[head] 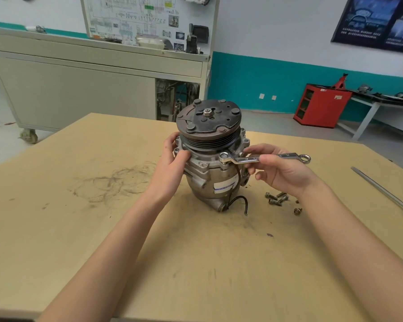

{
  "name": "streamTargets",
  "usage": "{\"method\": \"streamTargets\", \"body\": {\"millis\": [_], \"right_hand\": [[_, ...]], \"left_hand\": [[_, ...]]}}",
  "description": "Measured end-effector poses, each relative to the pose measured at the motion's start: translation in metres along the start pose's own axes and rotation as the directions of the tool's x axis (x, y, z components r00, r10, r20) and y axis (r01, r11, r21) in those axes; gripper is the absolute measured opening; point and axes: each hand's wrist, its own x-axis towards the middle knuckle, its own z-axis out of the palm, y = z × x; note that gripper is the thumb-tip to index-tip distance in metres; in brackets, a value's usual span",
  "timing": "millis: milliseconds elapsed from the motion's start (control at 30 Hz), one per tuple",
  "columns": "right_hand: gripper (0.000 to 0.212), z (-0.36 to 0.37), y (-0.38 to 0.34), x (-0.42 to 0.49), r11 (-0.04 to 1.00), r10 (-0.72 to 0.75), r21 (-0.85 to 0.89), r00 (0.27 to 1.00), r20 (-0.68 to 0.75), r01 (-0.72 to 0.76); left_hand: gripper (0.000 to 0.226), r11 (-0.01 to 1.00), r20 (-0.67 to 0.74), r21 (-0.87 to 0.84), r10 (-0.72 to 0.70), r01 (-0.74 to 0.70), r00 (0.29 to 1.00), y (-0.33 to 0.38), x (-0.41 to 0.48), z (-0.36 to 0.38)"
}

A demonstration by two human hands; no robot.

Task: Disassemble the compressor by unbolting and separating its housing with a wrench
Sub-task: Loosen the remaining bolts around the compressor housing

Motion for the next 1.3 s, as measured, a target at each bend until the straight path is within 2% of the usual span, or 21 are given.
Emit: {"method": "streamTargets", "body": {"millis": [100,167,233,267,333,367,400,433,467,500,533,567,633,700,767,933,1067,1133,1233,1300], "right_hand": [[0.036,0.006,0.001,-0.004,0.991,-0.051,0.124,0.997,-0.065,0.059],[0.03,0.013,-0.008,-0.009,0.97,-0.116,0.186,0.971,-0.207,0.156],[0.046,0.019,-0.023,-0.015,0.945,-0.22,0.162,0.921,-0.322,0.283],[0.053,0.022,-0.033,-0.019,0.929,-0.29,0.125,0.896,-0.337,0.347],[0.051,0.036,-0.051,-0.025,0.904,-0.404,0.0,0.854,-0.328,0.428],[0.046,0.044,-0.055,-0.027,0.893,-0.45,-0.161,0.829,-0.333,0.42],[0.038,0.052,-0.055,-0.027,0.845,-0.493,-0.4,0.806,-0.328,0.354],[0.028,0.062,-0.052,-0.025,0.715,-0.538,-0.658,0.787,-0.303,0.235],[0.017,0.07,-0.045,-0.022,0.529,-0.551,-0.842,0.797,-0.245,0.107],[0.012,0.079,-0.035,-0.019,0.358,-0.516,-0.934,0.836,-0.185,0.014],[0.017,0.088,-0.025,-0.018,0.229,-0.46,-0.972,0.875,-0.149,-0.045],[0.022,0.093,-0.015,-0.017,0.145,-0.423,-0.986,0.897,-0.133,-0.078],[0.025,0.098,-0.004,-0.015,0.058,-0.481,-0.994,0.87,-0.109,-0.092],[0.021,0.097,-0.004,-0.013,0.048,-0.543,-0.995,0.834,-0.098,-0.085],[0.018,0.096,-0.007,-0.009,0.091,-0.554,-0.993,0.825,-0.111,-0.072],[0.017,0.093,-0.006,-0.01,0.179,-0.52,-0.983,0.846,-0.118,-0.027],[0.018,0.09,-0.014,-0.008,0.295,-0.469,-0.955,0.868,-0.165,-0.023],[0.016,0.089,-0.016,-0.008,0.295,-0.441,-0.955,0.882,-0.168,-0.035],[0.02,0.093,-0.017,-0.009,0.231,-0.421,-0.971,0.894,-0.152,-0.056],[0.029,0.097,-0.021,-0.014,0.289,-0.443,-0.956,0.881,-0.168,-0.037]], "left_hand": [[0.048,1.0,-0.004,-0.003,-0.006,0.006,1.0,0.0,0.001,0.0],[0.049,1.0,-0.012,-0.005,-0.008,0.008,1.0,-0.001,0.001,0.001],[0.049,1.0,-0.019,-0.006,-0.008,0.008,1.0,-0.001,0.002,0.001],[0.049,1.0,-0.02,-0.011,-0.008,0.007,1.0,-0.001,0.002,0.001],[0.049,1.0,-0.021,-0.015,-0.006,0.005,1.0,-0.001,0.001,0.002],[0.049,1.0,-0.022,-0.013,-0.004,0.004,1.0,-0.001,0.001,0.002],[0.048,1.0,-0.023,-0.012,-0.004,0.004,1.0,-0.001,0.001,0.002],[0.048,1.0,-0.024,-0.014,-0.004,0.004,1.0,0.0,0.001,0.002],[0.048,1.0,-0.024,-0.018,-0.004,0.003,1.0,0.0,0.001,0.002],[0.048,1.0,-0.023,-0.021,-0.002,0.002,1.0,0.0,0.001,0.002],[0.048,1.0,-0.019,-0.019,0.0,0.0,1.0,0.0,0.0,0.002],[0.047,1.0,-0.016,-0.011,0.001,-0.002,1.0,0.001,0.0,0.002],[0.048,1.0,-0.016,0.003,-0.003,0.003,1.0,0.001,0.0,0.002],[0.048,1.0,-0.02,0.003,-0.007,0.007,1.0,0.001,0.001,0.001],[0.048,1.0,-0.017,0.006,-0.006,0.006,1.0,0.001,0.001,0.002],[0.051,1.0,-0.009,0.014,-0.007,0.007,1.0,0.002,0.001,0.002],[0.048,1.0,-0.011,0.017,-0.004,0.004,1.0,0.001,0.001,0.002],[0.048,1.0,-0.012,0.017,-0.01,0.01,1.0,0.001,0.001,0.002],[0.049,1.0,-0.017,0.014,-0.018,0.019,1.0,0.001,0.001,0.002],[0.049,1.0,-0.011,0.01,-0.015,0.015,1.0,0.002,0.001,0.002]]}}
